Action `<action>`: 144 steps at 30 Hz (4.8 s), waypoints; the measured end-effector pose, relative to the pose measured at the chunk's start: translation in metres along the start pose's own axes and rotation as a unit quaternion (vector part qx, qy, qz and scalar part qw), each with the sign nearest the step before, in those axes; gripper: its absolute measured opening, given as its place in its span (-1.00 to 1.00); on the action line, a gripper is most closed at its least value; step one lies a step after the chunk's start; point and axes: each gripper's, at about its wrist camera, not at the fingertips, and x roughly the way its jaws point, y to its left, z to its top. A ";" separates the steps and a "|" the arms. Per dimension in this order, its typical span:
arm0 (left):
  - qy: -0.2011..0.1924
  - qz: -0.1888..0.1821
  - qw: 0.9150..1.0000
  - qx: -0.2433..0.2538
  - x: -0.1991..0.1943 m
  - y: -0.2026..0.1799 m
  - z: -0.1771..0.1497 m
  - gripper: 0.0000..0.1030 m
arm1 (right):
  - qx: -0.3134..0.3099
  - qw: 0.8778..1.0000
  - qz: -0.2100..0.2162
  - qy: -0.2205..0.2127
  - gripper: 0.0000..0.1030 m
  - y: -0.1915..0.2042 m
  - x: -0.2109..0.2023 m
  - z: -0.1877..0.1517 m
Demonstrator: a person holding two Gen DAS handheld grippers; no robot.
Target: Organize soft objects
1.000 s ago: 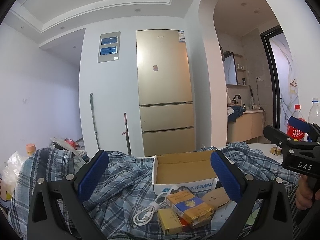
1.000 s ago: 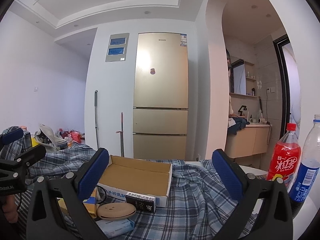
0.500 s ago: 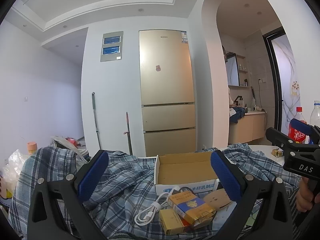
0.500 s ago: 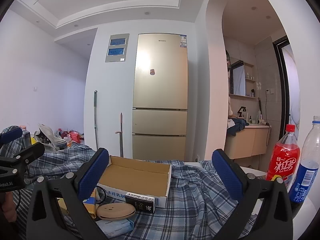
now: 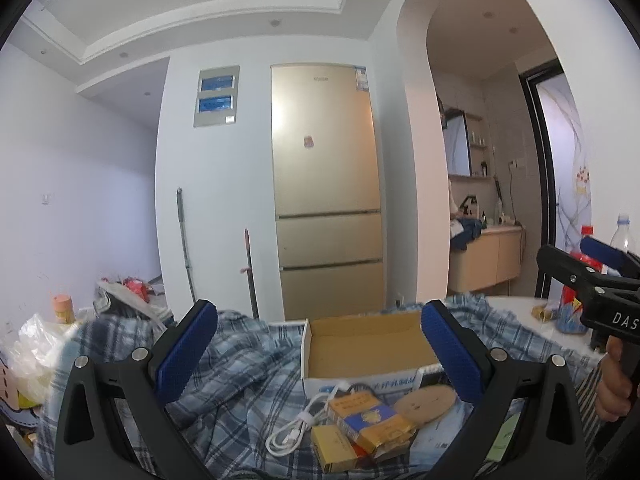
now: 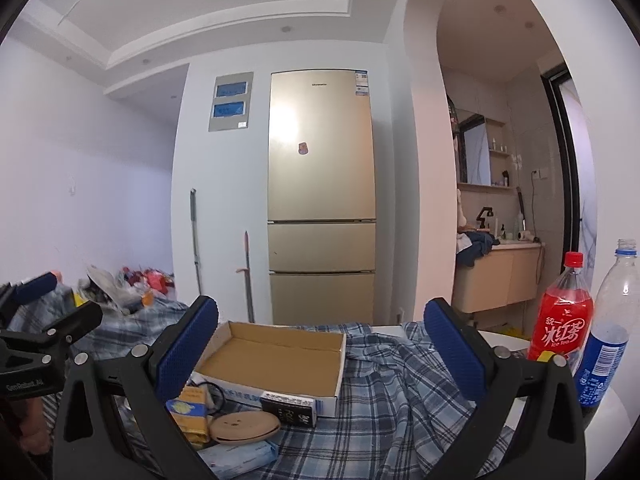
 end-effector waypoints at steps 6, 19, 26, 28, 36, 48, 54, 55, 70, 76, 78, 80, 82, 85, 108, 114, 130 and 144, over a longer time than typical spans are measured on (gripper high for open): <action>-0.022 0.015 1.000 0.006 -0.022 -0.002 0.021 1.00 | 0.009 1.000 -0.017 0.022 0.99 -0.013 -0.006 0.020; 0.075 0.010 0.997 0.006 -0.032 -0.010 0.000 1.00 | 0.011 0.989 0.012 0.145 0.99 -0.011 -0.006 -0.005; 0.110 0.009 0.994 -0.006 -0.023 -0.003 -0.024 1.00 | 0.007 0.971 0.025 0.237 0.99 0.000 0.007 -0.037; 0.123 0.002 0.992 -0.014 -0.019 -0.001 -0.029 1.00 | 0.007 0.965 0.025 0.262 0.99 0.001 0.013 -0.045; 0.145 0.002 0.989 -0.026 -0.012 0.004 -0.034 1.00 | -0.009 0.935 0.023 0.353 0.99 0.011 0.036 -0.080; 0.161 -0.027 0.986 -0.039 -0.006 0.005 -0.039 1.00 | -0.013 0.907 0.028 0.419 0.99 0.011 0.052 -0.106; 0.162 -0.025 0.986 -0.020 -0.005 -0.003 -0.042 1.00 | -0.019 0.900 0.029 0.434 0.99 0.014 0.056 -0.111; 0.160 -0.025 0.987 -0.014 -0.005 -0.005 -0.042 1.00 | -0.025 0.898 0.034 0.438 0.99 0.016 0.057 -0.112; 0.158 -0.021 0.987 -0.008 -0.009 -0.005 -0.040 1.00 | -0.031 0.895 0.034 0.444 0.90 0.017 0.059 -0.115; 0.159 -0.019 0.987 -0.013 -0.010 -0.003 -0.038 1.00 | -0.014 0.908 0.043 0.416 0.90 0.012 0.048 -0.099; 0.165 -0.018 0.986 -0.018 -0.009 -0.001 -0.035 1.00 | -0.012 0.915 0.048 0.401 0.90 0.011 0.043 -0.090; 0.173 -0.020 0.984 -0.022 -0.007 0.000 -0.032 1.00 | -0.010 0.923 0.053 0.381 0.90 0.008 0.039 -0.077; 0.177 -0.019 0.984 -0.021 -0.006 0.000 -0.027 1.00 | -0.015 0.935 0.054 0.351 0.90 0.006 0.037 -0.059; 0.180 -0.024 0.983 -0.009 -0.001 -0.006 -0.015 1.00 | -0.030 0.957 0.044 0.286 0.90 0.006 0.037 -0.026; 0.360 0.008 0.930 -0.073 0.138 -0.029 -0.049 0.91 | -0.033 0.994 -0.022 0.099 0.90 -0.003 0.056 -0.032; 0.384 -0.014 0.922 -0.055 0.150 -0.034 -0.074 0.79 | -0.034 0.993 -0.020 0.108 0.90 -0.008 0.054 -0.037; 0.413 -0.008 0.910 -0.042 0.145 -0.030 -0.085 0.27 | -0.042 0.990 -0.010 0.137 0.90 -0.006 0.063 -0.043; 0.285 -0.071 0.956 -0.022 0.095 -0.028 -0.054 0.09 | -0.004 0.985 0.009 0.175 0.85 -0.023 0.071 -0.035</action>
